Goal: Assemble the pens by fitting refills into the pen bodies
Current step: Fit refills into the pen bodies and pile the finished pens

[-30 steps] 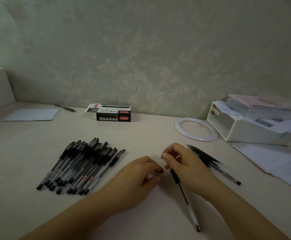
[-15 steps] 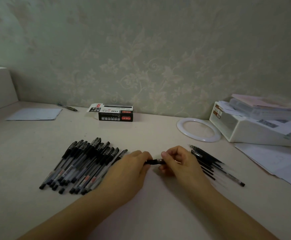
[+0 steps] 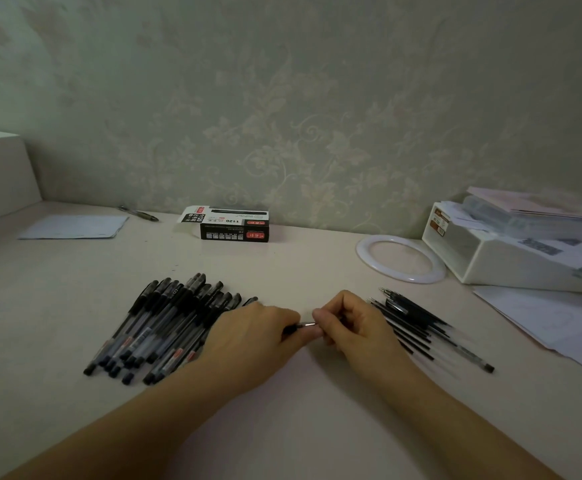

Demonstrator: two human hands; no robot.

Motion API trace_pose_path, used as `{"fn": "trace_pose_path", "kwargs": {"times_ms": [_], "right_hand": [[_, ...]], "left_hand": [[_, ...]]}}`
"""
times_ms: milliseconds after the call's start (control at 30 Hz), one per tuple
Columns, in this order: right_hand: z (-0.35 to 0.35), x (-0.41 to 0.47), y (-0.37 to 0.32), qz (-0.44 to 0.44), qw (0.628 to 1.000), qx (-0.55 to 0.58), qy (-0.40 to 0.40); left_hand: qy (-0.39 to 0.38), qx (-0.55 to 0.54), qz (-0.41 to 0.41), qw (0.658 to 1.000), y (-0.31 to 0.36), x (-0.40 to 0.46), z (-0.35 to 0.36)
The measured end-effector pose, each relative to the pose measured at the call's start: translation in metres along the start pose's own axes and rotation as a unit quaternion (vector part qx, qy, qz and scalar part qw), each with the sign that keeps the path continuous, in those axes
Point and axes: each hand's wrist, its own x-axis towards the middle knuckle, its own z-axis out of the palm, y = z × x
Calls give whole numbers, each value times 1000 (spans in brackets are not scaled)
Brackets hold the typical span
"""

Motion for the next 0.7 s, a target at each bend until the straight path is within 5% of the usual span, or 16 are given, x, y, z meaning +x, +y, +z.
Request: {"fn": "trace_pose_path", "kwargs": {"times_ms": [133, 400, 700], "right_hand": [[1, -3, -1, -21, 998, 2, 55], [2, -4, 9, -82, 960, -263, 40], [2, -3, 0, -110, 977, -173, 62]], "left_hand": [[22, -27, -19, 999, 1, 1, -2], [4, -88, 27, 996, 4, -3, -7], [5, -160, 37, 986, 4, -3, -2]]}}
